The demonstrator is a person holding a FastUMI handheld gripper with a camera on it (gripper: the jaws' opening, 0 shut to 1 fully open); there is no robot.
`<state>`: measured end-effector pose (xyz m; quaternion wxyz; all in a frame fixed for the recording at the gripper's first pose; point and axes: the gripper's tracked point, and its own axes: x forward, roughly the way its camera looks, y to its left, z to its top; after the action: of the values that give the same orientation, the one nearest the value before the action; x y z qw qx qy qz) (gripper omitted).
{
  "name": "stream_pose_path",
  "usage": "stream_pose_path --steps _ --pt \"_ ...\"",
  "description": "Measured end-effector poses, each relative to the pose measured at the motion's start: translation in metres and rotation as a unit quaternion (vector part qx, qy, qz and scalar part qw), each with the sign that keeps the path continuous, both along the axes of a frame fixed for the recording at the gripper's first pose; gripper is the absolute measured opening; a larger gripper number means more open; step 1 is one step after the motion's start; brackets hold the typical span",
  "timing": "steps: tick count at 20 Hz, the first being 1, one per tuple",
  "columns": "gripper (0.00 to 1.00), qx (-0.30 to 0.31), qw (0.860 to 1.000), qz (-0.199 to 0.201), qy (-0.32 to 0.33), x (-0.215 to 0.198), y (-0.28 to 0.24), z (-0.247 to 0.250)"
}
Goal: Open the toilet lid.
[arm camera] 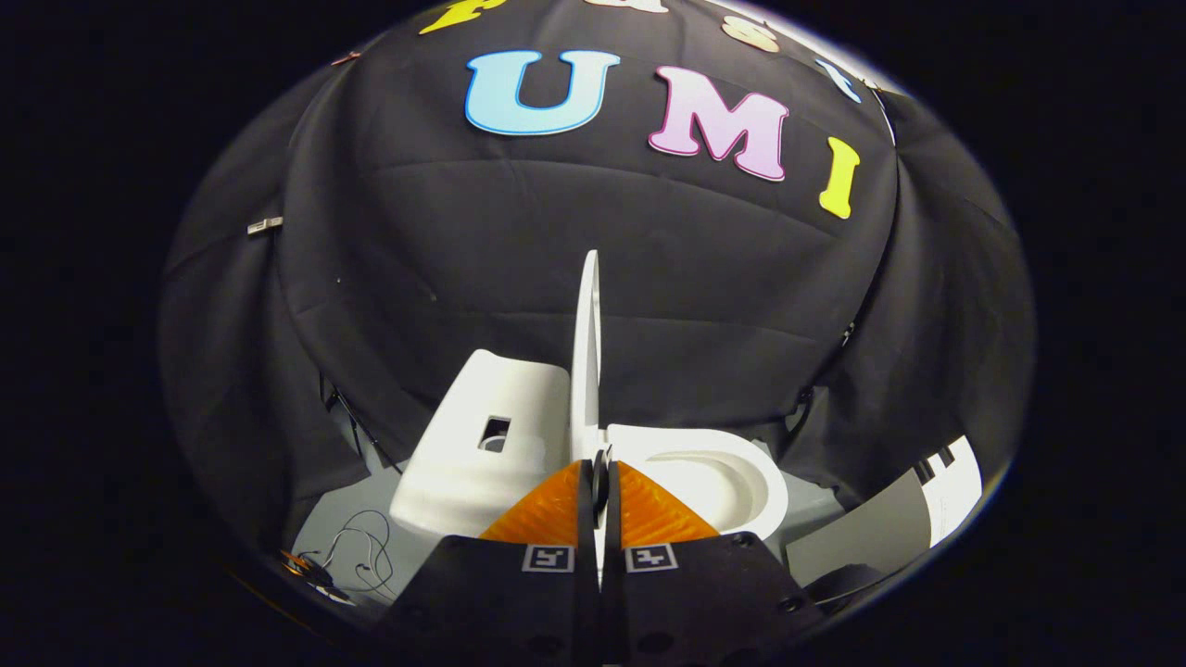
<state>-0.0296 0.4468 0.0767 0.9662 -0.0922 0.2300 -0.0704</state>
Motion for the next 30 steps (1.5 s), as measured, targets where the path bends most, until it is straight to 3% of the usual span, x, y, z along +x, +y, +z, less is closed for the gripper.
stream_pose_path --steps 10,18,20,23,25,27,30 --pt "0.10 -0.043 0.999 0.012 -0.013 0.004 0.050 -0.015" --pt "0.10 -0.083 0.996 0.018 -0.020 0.006 0.064 -0.024" --pt "0.14 -0.081 0.996 0.019 -0.022 0.006 0.063 -0.024" --pt "0.30 -0.068 0.996 0.044 -0.032 0.011 0.071 -0.022" --pt "0.65 -0.067 0.995 0.065 -0.023 0.014 0.076 -0.030" --pt "0.99 -0.101 0.993 0.059 -0.034 0.014 0.061 -0.022" --pt "0.99 -0.091 0.991 0.076 -0.054 0.017 0.067 -0.014"
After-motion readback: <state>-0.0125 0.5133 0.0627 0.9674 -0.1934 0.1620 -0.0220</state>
